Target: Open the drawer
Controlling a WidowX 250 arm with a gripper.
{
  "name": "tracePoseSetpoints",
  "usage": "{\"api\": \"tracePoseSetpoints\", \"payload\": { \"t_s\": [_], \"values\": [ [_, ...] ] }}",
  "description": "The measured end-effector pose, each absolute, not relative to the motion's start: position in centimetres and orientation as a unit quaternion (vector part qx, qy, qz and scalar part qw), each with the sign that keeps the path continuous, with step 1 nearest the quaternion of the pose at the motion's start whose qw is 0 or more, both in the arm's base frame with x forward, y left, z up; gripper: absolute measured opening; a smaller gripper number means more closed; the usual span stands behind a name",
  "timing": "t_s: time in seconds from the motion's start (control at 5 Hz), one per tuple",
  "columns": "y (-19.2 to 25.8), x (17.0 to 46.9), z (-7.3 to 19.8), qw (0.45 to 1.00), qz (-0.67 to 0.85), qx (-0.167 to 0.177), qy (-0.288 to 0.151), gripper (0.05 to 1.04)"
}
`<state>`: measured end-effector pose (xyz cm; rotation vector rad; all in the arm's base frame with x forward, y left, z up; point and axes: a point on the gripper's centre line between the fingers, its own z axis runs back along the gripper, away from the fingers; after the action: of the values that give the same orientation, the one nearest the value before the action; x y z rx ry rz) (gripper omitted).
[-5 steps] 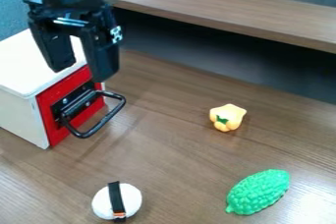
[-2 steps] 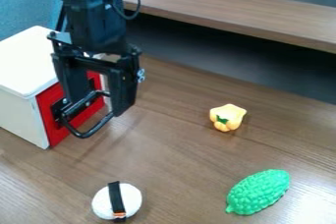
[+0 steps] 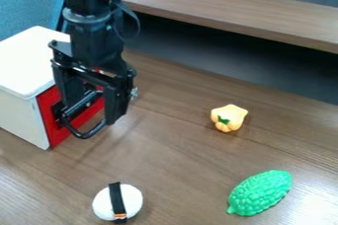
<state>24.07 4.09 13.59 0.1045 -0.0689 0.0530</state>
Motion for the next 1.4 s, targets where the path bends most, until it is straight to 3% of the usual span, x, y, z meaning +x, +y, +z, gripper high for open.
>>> {"api": "tracePoseSetpoints", "payload": {
  "t_s": [0.6,1.4],
  "values": [
    [5.9,26.8,10.1,0.993,0.01,0.101,-0.053,0.998],
    [8.2,28.3,5.7,0.988,0.007,0.147,-0.034,0.998]
  ]
}}
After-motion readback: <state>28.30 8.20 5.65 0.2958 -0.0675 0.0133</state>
